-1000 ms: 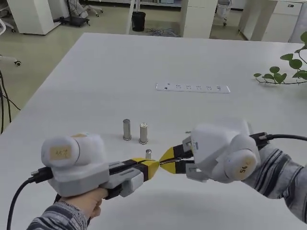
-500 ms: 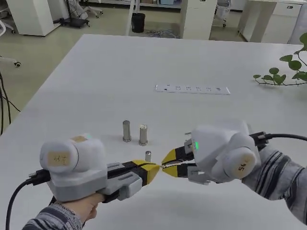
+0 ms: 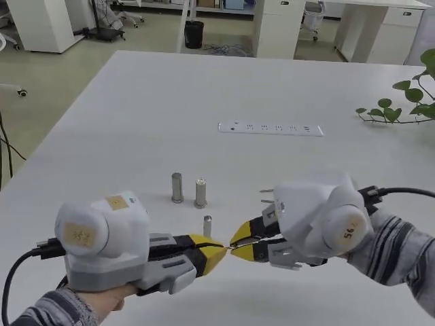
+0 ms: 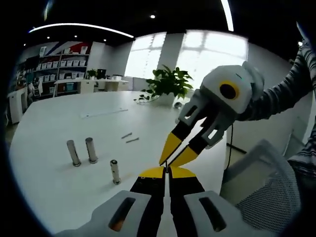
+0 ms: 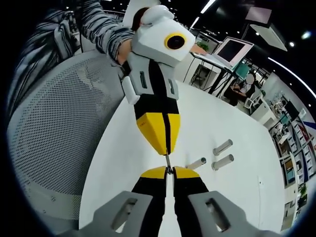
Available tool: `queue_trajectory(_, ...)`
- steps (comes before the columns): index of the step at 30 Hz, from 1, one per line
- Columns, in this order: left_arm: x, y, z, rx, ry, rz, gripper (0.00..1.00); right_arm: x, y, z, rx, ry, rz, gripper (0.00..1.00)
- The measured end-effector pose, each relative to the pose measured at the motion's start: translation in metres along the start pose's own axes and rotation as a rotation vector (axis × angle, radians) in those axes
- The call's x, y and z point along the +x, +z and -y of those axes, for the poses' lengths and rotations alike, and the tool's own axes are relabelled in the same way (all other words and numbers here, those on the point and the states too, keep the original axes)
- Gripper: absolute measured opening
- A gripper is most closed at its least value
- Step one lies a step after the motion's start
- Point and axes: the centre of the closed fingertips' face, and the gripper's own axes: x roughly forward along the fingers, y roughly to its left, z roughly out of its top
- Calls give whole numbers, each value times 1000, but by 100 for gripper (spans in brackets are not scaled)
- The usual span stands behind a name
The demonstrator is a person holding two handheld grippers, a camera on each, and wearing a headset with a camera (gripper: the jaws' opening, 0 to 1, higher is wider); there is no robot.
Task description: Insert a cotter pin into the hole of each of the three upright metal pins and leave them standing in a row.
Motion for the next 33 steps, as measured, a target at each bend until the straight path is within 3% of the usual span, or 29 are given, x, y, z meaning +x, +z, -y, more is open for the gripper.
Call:
queue_trajectory(7,0,-3,1,27,-1,-18,0,0,0,-2,-18,8,-15,0)
queue_trajectory(17,5,-6,-7,41,48,-28,0,1,-4,0,-36,-13,-46,0)
queue_trajectory(20,5,-7,-11,44,67,-32,6,2,-8,4,-34,-29,-65,0)
queue_trajectory(29,1,-7,-43,48,229,25,15,6,-26,26,12,-106,-147,0)
queue_trajectory(33,1,-12,-54,56,286,14,17,11,-31,34,45,-127,-158,0)
